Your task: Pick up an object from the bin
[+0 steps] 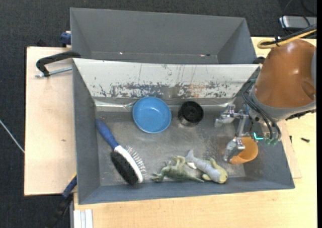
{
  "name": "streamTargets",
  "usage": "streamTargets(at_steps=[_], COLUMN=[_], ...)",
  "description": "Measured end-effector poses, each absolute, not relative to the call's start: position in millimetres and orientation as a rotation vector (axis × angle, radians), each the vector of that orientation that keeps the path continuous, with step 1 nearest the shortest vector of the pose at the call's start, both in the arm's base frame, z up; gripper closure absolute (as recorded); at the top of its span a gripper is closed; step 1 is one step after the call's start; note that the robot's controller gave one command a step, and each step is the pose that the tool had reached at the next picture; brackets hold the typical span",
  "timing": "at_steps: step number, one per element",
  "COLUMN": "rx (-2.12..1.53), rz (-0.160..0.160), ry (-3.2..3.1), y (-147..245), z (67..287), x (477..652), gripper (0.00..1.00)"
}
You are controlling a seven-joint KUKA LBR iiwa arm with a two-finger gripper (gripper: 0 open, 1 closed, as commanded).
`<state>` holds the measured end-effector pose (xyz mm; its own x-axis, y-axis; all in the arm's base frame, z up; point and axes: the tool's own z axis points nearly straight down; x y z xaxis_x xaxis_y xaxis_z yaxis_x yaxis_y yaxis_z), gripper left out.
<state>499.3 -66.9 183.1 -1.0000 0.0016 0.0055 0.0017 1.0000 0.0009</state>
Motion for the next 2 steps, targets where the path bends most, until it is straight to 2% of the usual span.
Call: streamTargets(at_steps=[1,2], rx=[0.529,0.925], rz=[0.000,-0.001], ry=[-3.100,-3.010], y=[-126.3,-148.1], z=[71.1,76.5], x=[514.7,539.7], gripper=[0.00,0.00])
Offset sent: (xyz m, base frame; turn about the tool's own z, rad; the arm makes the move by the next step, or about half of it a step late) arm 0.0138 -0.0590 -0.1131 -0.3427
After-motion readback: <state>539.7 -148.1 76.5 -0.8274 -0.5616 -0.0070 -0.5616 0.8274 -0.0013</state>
